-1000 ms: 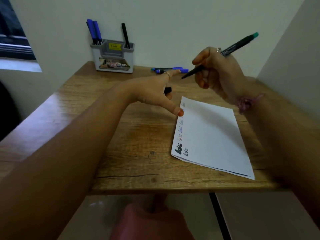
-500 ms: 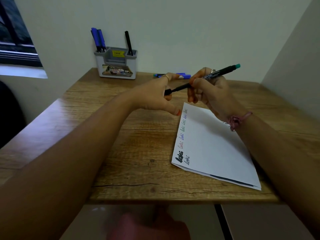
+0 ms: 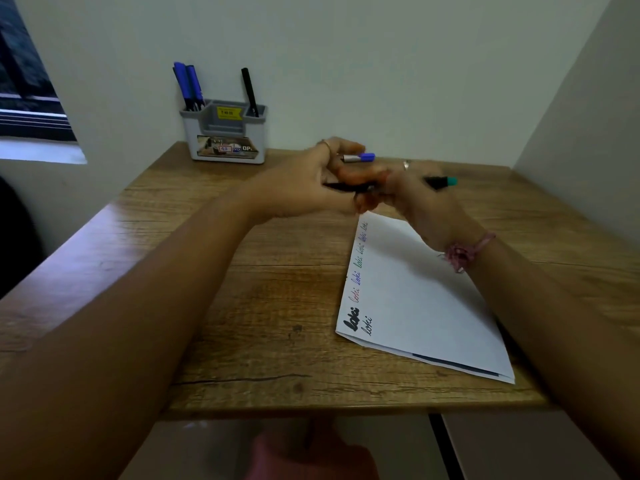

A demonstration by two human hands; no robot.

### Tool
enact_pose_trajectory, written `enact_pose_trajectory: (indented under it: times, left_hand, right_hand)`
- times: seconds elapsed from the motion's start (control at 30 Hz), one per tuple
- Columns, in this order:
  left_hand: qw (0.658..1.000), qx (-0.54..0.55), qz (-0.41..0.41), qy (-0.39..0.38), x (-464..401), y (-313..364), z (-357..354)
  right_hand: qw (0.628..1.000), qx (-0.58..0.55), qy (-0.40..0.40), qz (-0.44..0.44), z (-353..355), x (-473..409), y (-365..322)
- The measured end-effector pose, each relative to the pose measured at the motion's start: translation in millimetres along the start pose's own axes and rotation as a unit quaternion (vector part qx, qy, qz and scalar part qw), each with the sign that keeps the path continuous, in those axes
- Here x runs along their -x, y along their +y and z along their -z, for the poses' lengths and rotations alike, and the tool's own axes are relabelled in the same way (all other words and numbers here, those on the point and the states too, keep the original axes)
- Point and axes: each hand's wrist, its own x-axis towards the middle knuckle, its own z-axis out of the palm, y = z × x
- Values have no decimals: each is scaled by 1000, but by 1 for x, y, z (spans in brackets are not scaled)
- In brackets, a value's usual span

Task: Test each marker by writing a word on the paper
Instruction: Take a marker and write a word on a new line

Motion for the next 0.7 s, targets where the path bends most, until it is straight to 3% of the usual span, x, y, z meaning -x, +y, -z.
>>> enact_pose_trajectory:
  times: [0.13,0.23,0.33,0.47,0.7]
  left_hand:
    - [956,279,-24,83,1,11,7]
    - [901,408,-1,149,-3,11,-1]
    - [823,534,43,188,-8,4,-14]
    - [766,618,52,171,-11,0,-26]
    - [751,641,44,153,-11,5,-34]
  right_hand:
    - [993,-118,28,-3,8,-3,-6]
    - [989,-116,88,4,-1,-9,-6]
    - [991,-62,117,31,-10,-8,3]
    - [990,-45,113,73,-16,-2,13]
    - [978,-145,147,26,-17,-6,14]
